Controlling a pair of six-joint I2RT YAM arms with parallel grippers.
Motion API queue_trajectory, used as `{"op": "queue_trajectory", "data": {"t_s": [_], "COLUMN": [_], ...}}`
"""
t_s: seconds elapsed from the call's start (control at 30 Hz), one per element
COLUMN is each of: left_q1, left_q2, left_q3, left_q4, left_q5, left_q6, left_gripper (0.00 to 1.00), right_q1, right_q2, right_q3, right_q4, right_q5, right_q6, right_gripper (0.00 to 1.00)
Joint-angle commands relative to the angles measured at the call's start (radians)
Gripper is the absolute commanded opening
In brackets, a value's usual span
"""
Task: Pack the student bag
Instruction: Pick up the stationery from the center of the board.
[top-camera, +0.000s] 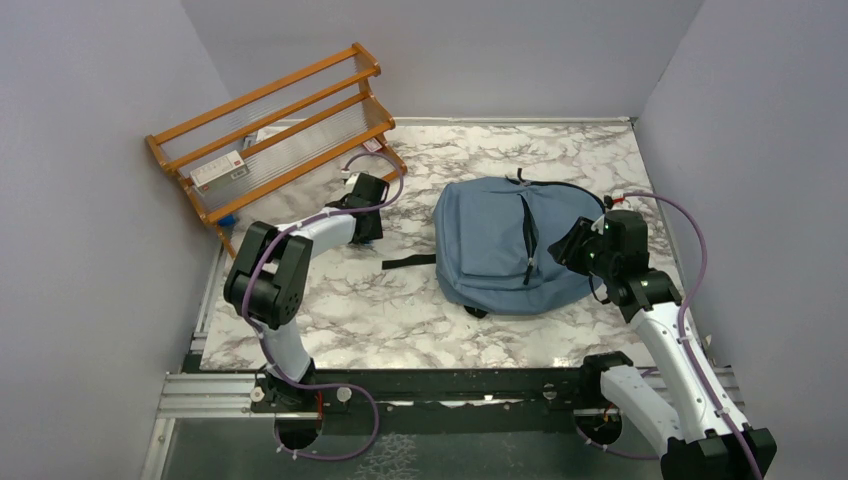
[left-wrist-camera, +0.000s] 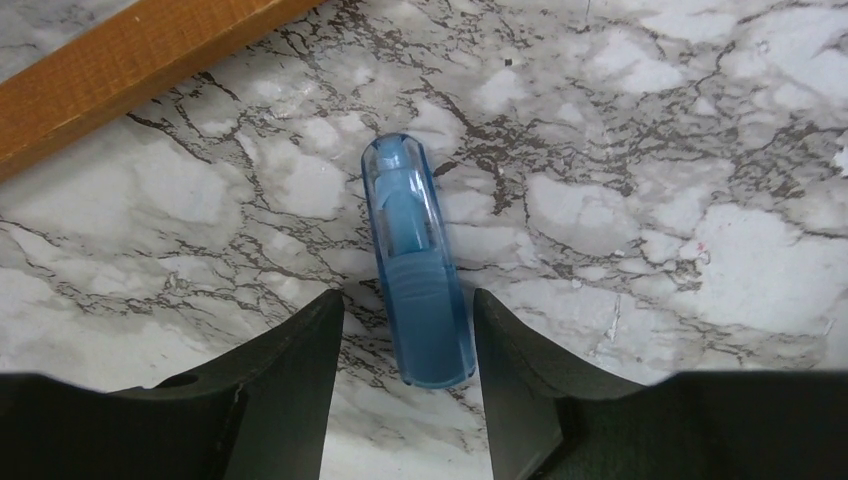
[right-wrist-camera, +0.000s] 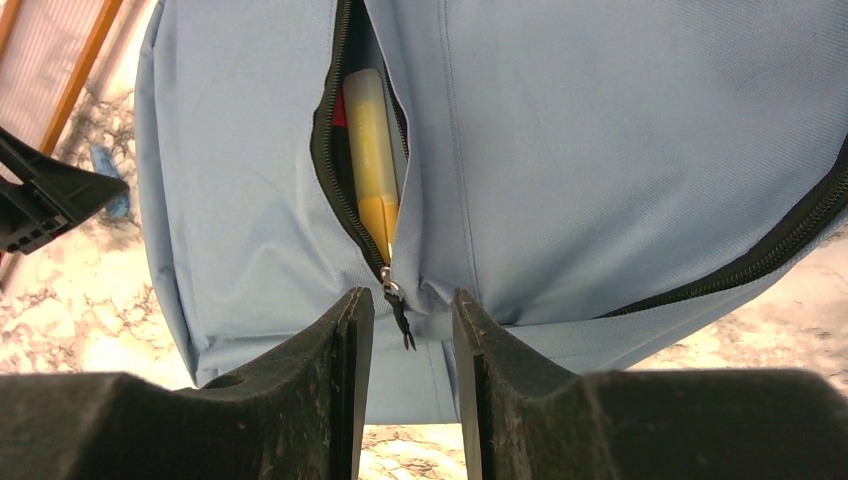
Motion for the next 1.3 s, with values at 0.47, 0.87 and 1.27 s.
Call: {"op": "queue_trajectory", "data": {"t_s": [0.47, 0.87, 1.27], "left_q1": [0.007, -0.152, -0.482], "left_q2": [-0.029, -0.230, -0.212], "left_q3": [-0.027, 0.006, 0.114], "left_q4": [0.043, 0.039, 0.084], "left_q5": [0.126, 0.223, 0.227], "left_q6": [-0.008, -0.013, -0.117], "left_gripper": [0.24, 0.17, 0.16], "right_q1": [-0.004, -0.004, 0.006], "right_q2": [-0.024, 0.029, 0.097], "right_q3": [0.016, 0.065, -0.112], "right_q4": [-0.041, 0.088, 0.432], "right_q5": [-0.035, -0.447, -0.597], "right_q6": [0.004, 0.142, 0.491], "right_gripper": [0.40, 0.44, 0.45]}}
